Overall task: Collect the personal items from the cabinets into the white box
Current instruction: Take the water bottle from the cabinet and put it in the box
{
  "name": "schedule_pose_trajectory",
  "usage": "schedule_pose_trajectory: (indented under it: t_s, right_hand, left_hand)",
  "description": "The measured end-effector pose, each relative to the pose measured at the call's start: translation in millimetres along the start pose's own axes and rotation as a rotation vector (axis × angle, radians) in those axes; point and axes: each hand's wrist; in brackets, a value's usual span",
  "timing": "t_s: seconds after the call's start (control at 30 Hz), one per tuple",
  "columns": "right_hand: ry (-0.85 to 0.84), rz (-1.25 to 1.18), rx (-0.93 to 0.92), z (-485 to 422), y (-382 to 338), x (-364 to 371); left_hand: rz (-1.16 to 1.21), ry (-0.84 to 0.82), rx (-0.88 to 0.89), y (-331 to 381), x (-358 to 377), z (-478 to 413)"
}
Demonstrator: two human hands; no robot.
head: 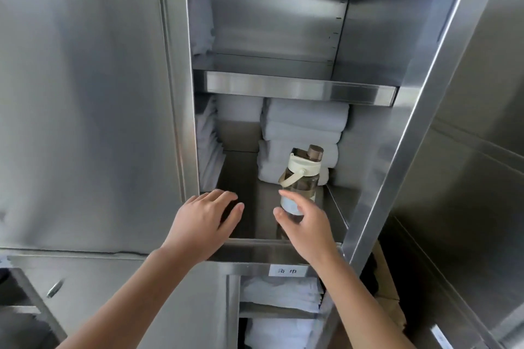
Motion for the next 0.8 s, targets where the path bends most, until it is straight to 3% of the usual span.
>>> schedule_pose_trajectory:
  t_s: [0.33,0.8]
  right_hand:
    - [0.122,0.055,0.099,4,46,-62]
    - [0.039,-0.065,0.263,-42,94,-20]
  left_hand:
    - [0.061,-0.008,0.146,59,44,-34]
    - [0.059,-0.06,0.02,36,83,-55]
Point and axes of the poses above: each hand's wrist, its own z-axis away from the middle knuckle, its own x-axis out of the palm, y = z × x, and after that the axes turned 1 degree about z, right-handed
